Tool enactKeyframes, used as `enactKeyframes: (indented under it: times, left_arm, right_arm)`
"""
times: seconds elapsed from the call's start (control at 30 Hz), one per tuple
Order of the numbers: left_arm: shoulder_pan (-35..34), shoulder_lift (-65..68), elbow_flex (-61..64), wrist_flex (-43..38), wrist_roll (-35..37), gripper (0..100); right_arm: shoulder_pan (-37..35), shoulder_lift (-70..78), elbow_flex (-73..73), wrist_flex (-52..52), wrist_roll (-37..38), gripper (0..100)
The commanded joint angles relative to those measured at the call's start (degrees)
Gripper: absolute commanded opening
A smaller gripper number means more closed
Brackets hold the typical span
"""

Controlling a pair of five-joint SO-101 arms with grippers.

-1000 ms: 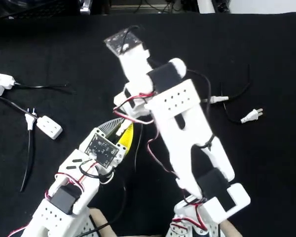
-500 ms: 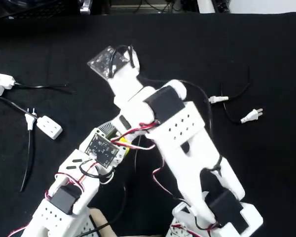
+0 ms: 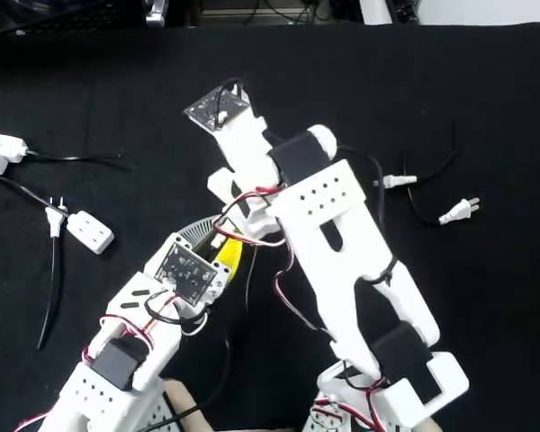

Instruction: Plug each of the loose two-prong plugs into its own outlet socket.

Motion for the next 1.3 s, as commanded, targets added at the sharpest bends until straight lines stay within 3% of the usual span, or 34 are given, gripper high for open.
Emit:
enactKeyframes:
  times: [0.0, 0.43, 1.0, 1.27]
  left_arm:
    - [0.5, -1.1, 0.9, -0.3, -0.1, 3]
    - [0.7, -1.1, 0.9, 0.2, -0.1, 3]
    - [0.8, -1.1, 0.6, 0.3, -0.1, 3]
    - [0.3, -1.1, -0.2, 0.1, 0.2, 3]
  right_arm:
    - [0.8, -0.6, -0.7, 1.3, 0.4, 6.0]
    - [-4.7, -4.8, -3.9, 1.1, 0.3, 6.0]
    - [4.7, 9.0, -3.6, -8.3, 4.4, 6.0]
    - [5.2, 16.1, -4.0, -10.1, 4.2, 6.0]
